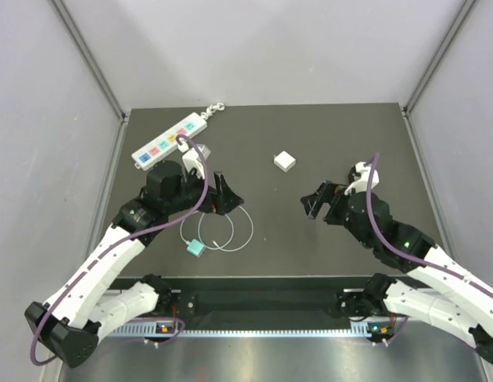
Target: Insert the plug
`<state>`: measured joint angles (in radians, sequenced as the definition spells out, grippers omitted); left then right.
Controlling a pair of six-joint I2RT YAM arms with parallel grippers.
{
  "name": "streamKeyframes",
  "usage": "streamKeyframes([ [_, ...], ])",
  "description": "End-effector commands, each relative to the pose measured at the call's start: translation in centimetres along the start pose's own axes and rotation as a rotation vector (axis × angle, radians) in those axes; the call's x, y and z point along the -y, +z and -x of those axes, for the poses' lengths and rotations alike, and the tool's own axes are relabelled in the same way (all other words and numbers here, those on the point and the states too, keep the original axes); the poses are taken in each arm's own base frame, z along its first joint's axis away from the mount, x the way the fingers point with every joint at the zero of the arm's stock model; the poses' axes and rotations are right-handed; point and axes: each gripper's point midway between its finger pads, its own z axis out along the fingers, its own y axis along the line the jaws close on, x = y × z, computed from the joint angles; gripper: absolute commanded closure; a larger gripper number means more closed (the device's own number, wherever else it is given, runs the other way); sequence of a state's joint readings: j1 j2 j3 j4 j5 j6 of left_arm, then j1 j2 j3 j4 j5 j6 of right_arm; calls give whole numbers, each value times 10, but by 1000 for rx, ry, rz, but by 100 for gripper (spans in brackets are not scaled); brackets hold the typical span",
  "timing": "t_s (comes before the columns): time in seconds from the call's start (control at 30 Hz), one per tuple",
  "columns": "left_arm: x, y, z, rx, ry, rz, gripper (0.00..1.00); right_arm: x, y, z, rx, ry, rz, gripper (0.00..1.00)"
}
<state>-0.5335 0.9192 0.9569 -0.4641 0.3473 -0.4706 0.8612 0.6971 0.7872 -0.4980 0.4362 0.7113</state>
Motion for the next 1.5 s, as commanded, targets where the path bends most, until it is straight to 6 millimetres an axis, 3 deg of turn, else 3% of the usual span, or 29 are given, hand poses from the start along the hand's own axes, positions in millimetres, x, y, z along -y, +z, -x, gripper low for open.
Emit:
streamKeyframes([
  [0.0,-2,9,16,52,-7,15,9,-12,-10,23,63,45,38,0],
  [0.13,-29,16,26,79,-15,161,10,-12,-13,26,77,44,48,0],
  [0.27,-87,5,60,216,-40,517,7,-15,-16,33,103,24,73,0],
  [0.4,-131,9,82,243,-114,622,5,-12,-19,33,139,2,98,0],
  [0.43,-154,-1,94,275,-162,663,5,-11,-19,33,147,0,103,0],
  [0.47,-161,-3,110,307,-180,661,6,-11,-20,33,155,-11,111,0],
  [0.53,-193,-1,123,309,-181,698,5,-12,-21,31,173,-12,144,0],
  [0.57,-197,-1,145,344,-150,695,5,-13,-24,32,181,-11,161,0],
  [0.6,-222,7,144,303,-128,756,5,-17,-25,31,182,-10,185,0],
  [0.67,-260,12,162,285,-126,841,4,-19,-29,35,197,-17,206,0],
  [0.73,-295,5,173,266,-128,906,5,-22,-33,41,216,-32,222,0],
  [0.8,-326,16,188,253,-155,921,5,-22,-38,48,238,-41,227,0],
  [0.83,-350,4,195,263,-189,925,5,-21,-39,48,240,-55,222,0],
  [0.87,-372,13,199,253,-199,919,5,-20,-40,49,243,-57,220,0],
  [1.0,-433,30,196,194,-273,839,5,-17,-42,48,236,-60,210,0],
  [1.03,-437,36,210,230,-237,852,3,-16,-42,48,236,-60,211,0],
  [1.17,-450,38,218,237,-81,905,2,-15,-42,46,233,-61,210,0],
  [1.23,-448,45,222,244,-47,894,2,-14,-40,43,229,-64,206,0],
  [1.33,-442,63,218,214,-5,860,2,-13,-36,40,230,-65,205,0],
  [1.47,-455,69,205,162,47,970,2,-17,-28,36,212,-74,202,0],
])
